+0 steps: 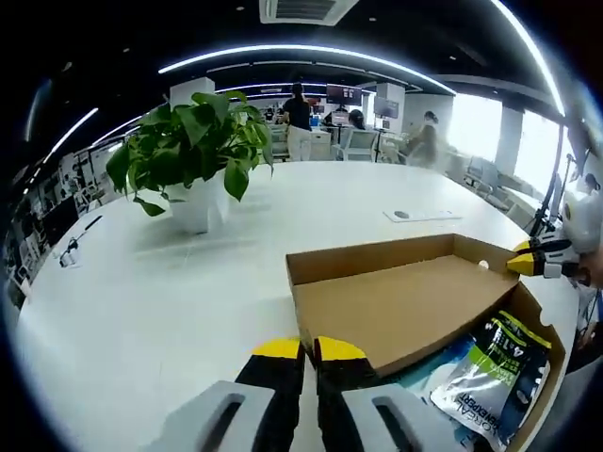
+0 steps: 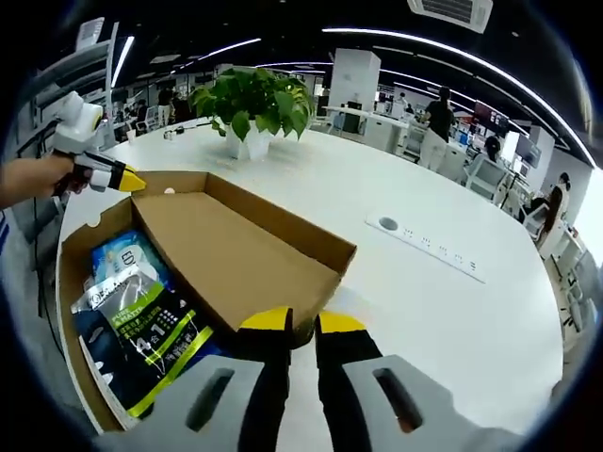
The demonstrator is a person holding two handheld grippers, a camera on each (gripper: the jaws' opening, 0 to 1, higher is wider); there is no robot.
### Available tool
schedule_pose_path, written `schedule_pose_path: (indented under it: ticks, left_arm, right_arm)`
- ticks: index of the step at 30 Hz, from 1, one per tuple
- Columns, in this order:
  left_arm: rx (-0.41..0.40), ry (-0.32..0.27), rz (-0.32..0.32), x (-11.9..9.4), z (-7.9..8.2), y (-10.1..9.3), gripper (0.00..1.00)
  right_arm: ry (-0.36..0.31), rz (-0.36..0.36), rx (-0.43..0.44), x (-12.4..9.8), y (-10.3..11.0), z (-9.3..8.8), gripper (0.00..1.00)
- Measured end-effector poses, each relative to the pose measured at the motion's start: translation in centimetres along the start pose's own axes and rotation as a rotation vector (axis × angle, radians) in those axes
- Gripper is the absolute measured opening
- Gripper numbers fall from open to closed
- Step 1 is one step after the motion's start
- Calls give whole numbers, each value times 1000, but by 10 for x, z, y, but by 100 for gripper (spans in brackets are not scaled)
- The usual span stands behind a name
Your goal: Operate the shoe box by opening the lid, removing the specified soft item, and placing it in the target area until the item is outside and the box remains undamaged.
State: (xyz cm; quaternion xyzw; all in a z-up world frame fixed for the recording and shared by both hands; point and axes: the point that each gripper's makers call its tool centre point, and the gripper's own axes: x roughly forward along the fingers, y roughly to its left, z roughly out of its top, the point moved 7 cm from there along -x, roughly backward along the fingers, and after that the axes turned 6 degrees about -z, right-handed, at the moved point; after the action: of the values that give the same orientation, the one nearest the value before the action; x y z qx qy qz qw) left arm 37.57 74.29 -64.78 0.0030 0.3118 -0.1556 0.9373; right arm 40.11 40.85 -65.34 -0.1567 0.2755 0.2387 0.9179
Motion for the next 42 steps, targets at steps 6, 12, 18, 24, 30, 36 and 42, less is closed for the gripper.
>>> schedule_pose_path:
  ticks: [6,12,18,24,30,36,42]
  left_arm:
    - [-11,12,5,1,0,-1,3]
    - [-19,32,10,2,0,-2,3]
    - [-20,48,17,3,1,-2,3]
    - [-4,76,18,5,0,-2,4]
    - [17,110,19,7,-1,-3,5]
    - [-35,110,30,-1,-1,3,16]
    - [-62,71,56,-17,5,7,21]
  right_arm:
    - [7,-8,-12,1,1,2,8]
    - [32,-12,-22,1,1,3,12]
    - [17,24,-27,-13,5,5,23]
    - [34,76,-47,-30,11,-1,34]
    - [60,128,-60,-54,19,-12,37]
    - [66,138,-59,-67,21,-18,43]
    - [73,160,-57,-77,26,-23,44]
